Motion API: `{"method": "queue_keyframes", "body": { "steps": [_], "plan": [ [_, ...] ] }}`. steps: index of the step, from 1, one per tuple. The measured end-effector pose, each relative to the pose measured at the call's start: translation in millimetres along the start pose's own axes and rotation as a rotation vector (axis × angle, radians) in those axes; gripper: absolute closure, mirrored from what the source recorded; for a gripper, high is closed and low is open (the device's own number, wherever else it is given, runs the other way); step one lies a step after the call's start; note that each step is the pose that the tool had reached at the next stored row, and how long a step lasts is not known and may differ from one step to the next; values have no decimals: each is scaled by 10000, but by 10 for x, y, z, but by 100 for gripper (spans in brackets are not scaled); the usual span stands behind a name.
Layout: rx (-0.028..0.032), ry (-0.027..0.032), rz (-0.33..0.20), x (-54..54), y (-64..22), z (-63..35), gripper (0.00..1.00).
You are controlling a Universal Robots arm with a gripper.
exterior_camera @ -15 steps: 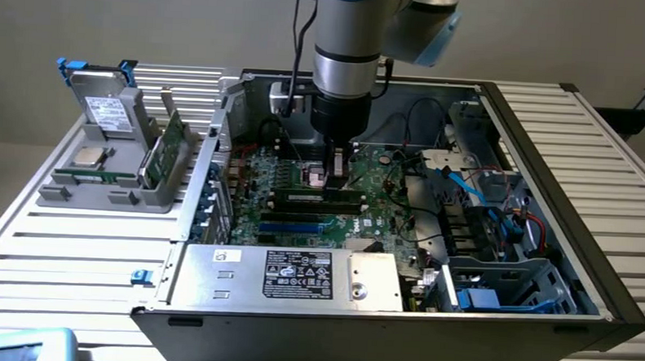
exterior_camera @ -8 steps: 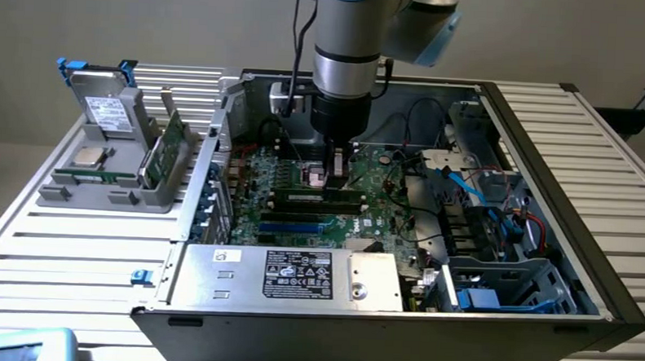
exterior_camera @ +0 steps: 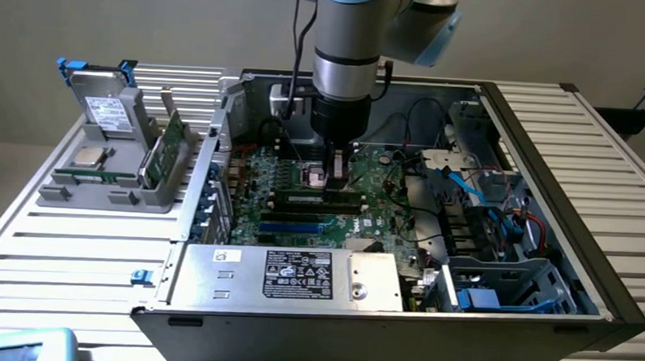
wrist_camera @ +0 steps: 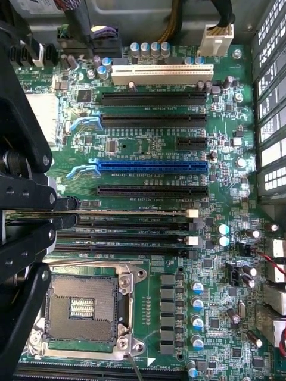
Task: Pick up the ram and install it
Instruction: 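Insert the ram into the slot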
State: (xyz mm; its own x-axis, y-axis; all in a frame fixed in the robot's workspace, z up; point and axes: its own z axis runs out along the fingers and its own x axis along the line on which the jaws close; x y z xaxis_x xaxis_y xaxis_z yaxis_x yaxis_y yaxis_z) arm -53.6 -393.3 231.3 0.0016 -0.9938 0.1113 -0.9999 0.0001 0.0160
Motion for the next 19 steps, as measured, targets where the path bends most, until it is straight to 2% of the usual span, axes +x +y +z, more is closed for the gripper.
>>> {"method": "queue_keyframes", "body": {
  "steps": [19],
  "plan": [
    [13, -1, 11, -14, 1, 27, 86]
  ]
}}
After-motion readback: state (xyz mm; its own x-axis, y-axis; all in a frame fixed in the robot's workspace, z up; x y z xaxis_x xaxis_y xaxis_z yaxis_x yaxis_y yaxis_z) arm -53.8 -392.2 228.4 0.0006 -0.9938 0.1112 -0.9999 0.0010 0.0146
